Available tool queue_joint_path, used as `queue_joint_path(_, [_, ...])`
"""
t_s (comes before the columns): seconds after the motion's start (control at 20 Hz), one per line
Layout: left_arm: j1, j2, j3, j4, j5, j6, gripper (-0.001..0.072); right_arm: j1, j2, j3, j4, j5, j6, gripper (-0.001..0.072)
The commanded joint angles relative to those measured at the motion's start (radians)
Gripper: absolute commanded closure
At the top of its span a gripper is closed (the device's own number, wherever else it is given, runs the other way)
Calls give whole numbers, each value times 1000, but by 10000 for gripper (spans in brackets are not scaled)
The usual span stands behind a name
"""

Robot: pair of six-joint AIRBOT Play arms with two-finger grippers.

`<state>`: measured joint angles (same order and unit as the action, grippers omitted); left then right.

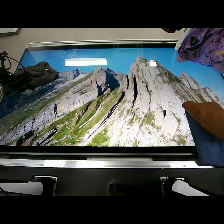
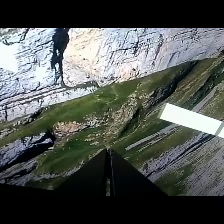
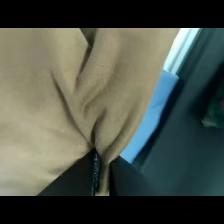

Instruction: Fold the clothes and pants, and hang the long-sleeved shirts on hangers.

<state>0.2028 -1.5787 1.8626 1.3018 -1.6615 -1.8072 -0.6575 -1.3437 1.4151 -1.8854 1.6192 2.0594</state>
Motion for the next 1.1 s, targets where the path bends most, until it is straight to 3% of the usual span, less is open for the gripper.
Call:
queue_joint_path(0.0, [-1,1,0,0,1,0,687,-1,63,-204,-77,-80,29,682])
queue_joint_path(0.75, [-1,0,0,0,2,0,687,-1,66,-439,-179,-125,77,674])
queue_joint_path(0.85, [-1,0,0,1,2,0,687,-1,66,-441,-208,-121,77,590])
queue_joint_path(1.0, [-1,0,0,0,2,0,687,-1,66,-441,-262,-77,77,549])
queue_joint_path(1.05, [-1,0,0,0,2,0,687,-1,66,-441,-275,-61,76,477])
